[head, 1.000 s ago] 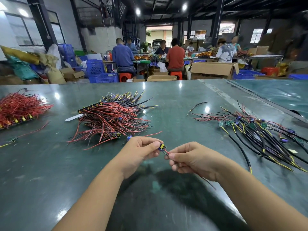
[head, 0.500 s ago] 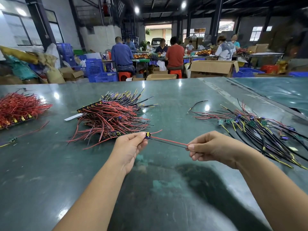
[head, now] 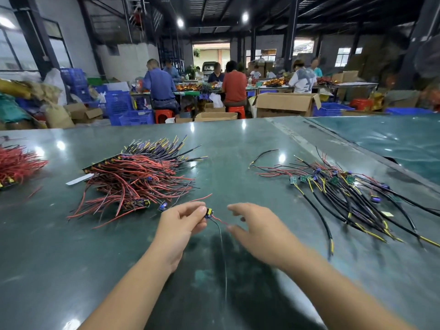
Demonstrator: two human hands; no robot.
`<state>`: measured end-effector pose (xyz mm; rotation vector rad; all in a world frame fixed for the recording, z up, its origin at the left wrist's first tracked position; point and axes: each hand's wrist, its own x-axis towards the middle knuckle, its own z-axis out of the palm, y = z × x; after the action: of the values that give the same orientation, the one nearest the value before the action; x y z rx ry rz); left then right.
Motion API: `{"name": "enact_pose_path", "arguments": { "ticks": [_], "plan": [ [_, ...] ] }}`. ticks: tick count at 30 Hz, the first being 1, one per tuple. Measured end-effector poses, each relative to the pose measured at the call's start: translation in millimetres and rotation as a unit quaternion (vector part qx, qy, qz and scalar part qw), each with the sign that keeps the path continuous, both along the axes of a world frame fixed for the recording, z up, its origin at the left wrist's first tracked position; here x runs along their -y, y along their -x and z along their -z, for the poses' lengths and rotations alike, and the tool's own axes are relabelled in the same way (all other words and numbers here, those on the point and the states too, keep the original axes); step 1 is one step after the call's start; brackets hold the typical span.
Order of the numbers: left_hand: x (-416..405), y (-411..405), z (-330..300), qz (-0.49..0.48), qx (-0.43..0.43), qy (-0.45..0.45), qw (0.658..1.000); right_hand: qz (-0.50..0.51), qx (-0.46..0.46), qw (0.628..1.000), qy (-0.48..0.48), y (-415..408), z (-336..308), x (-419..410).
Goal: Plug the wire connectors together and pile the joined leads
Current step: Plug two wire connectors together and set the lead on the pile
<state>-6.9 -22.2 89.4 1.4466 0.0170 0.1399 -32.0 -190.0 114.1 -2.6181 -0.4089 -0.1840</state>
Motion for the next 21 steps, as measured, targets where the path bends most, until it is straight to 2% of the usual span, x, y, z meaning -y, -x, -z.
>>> {"name": "enact_pose_path", "arguments": {
  "ticks": [3, 4, 6, 8, 9, 11, 15, 18, 21],
  "plan": [
    [5, 2, 0, 0.003, 0.005, 0.000, 1.000, 0.032, 0.002, 0.999, -0.018, 3, 14, -15],
    [7, 2, -1, 0.002, 0.008, -0.002, 1.000, 0.037, -0.004, 0.998, -0.052, 4, 17, -19],
    [8, 3, -1, -0.003, 0.017, -0.006, 1.000, 0.039, -0.052, 0.979, -0.194, 4, 18, -25],
    [8, 2, 0, -0.009, 0.034, -0.011, 0.999, 0.043, -0.128, 0.922, -0.363, 3, 16, -29],
    [8, 2, 0, -0.008, 0.041, -0.013, 0.999, 0.040, -0.150, 0.900, -0.408, 2, 16, -30],
    [8, 2, 0, 0.001, 0.049, -0.016, 0.999, 0.029, -0.139, 0.902, -0.407, -1, 18, -29],
    [10, 2, 0, 0.013, 0.044, 0.003, 0.999, 0.047, -0.062, 0.943, -0.324, -12, 22, -24],
    [7, -2, 0, -0.020, 0.041, 0.035, 0.998, 0.119, -0.039, 0.946, -0.300, -39, 10, -3],
    [-7, -10, -2, -0.088, 0.057, 0.036, 0.994, 0.223, 0.009, 0.949, -0.221, -74, 0, 40]
  ]
}}
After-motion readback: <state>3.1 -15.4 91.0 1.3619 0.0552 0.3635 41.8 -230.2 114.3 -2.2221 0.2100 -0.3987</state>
